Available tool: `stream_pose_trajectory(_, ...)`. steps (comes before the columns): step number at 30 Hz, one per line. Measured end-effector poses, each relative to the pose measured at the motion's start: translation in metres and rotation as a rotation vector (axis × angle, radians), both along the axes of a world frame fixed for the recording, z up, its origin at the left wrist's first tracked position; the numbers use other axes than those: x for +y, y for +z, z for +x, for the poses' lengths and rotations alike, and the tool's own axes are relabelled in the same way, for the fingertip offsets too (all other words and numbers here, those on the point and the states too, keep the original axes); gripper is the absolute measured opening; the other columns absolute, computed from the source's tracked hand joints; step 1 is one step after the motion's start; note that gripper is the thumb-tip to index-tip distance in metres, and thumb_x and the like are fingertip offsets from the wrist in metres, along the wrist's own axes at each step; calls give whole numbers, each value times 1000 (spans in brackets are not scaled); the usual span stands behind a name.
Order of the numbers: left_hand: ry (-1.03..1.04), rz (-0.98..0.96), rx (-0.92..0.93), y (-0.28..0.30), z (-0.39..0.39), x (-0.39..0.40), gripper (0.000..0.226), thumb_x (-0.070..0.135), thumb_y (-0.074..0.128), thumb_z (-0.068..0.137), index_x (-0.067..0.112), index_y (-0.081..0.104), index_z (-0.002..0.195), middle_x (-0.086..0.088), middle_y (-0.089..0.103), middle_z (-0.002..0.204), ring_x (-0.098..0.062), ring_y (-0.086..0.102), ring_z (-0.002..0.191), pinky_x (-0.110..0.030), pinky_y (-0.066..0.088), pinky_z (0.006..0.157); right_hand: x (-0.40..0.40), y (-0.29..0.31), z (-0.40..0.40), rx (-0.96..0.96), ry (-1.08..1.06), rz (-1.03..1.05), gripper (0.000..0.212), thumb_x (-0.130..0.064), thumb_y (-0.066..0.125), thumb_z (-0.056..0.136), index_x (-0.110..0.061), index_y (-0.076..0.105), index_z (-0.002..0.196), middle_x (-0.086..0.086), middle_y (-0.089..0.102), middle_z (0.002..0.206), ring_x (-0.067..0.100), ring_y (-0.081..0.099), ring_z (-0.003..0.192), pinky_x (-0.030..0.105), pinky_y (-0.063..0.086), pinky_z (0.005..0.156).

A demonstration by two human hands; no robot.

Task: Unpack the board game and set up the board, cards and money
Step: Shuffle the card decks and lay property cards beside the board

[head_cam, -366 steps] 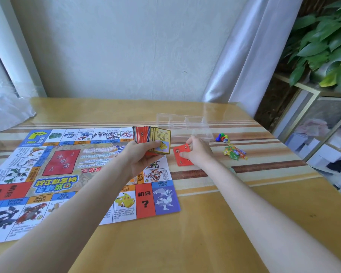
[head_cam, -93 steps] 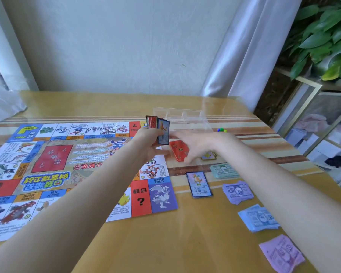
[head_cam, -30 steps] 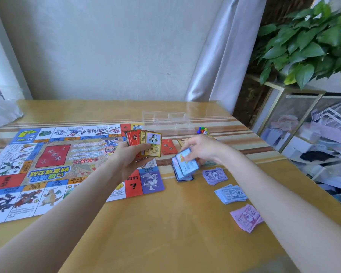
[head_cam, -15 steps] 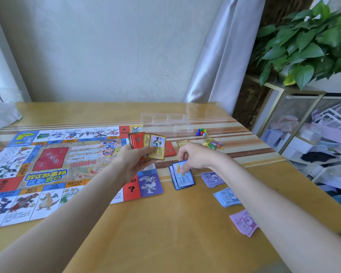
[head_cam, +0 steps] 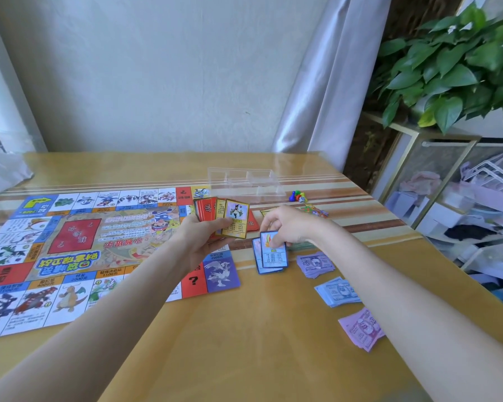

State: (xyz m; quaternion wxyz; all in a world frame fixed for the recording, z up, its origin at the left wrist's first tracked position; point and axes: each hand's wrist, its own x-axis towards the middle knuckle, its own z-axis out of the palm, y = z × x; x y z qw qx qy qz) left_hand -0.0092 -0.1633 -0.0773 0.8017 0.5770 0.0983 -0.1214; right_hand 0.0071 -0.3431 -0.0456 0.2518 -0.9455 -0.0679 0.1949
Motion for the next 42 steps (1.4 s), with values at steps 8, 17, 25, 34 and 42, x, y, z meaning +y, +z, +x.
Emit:
stream_pose_trajectory(8,11,21,16,-6,-2,-1,10,-1,65,82,4,60,90,-13,68,88,-19,68,71,-21,55,49,9,-9,-6,-158,114,-300,33,-10,71,80,-15,61,111,0,50,114,17,50,101,23,39,67)
stream_pose_trajectory(17,-45,-143,-17,2,7,-17,7,1,61,86,1,62,93,-15,69,91,-22,70,75,-27,58,68,10,-6,14,-98,-216,480,34,-27,65,87,-2,64,110,17,66,106,20,59,71,30,48,66)
stream_pose_trajectory(25,17,-149,-70,4,18,-17,9,-3,58,86,6,60,87,-11,69,91,-22,68,83,-24,58,64,5,-7,32,-148,-333,589,46,-17,71,81,-3,58,124,10,63,119,15,56,70,20,40,54)
stream_pose_trajectory(34,43,-88,-50,13,45,-32,12,7,66,83,4,62,94,-11,68,92,-19,67,80,-26,59,65,-2,1,45,-46,-422,864,17,2,62,85,-1,63,102,16,66,105,23,64,86,32,54,78)
stream_pose_trajectory(42,52,-228,54,2,54,-16,22,10,52,94,-2,53,113,-18,70,94,-24,70,80,-29,59,62,-35,-6,67,-207,-506,413,20,0,67,81,-10,60,97,1,60,80,14,55,69,23,39,55)
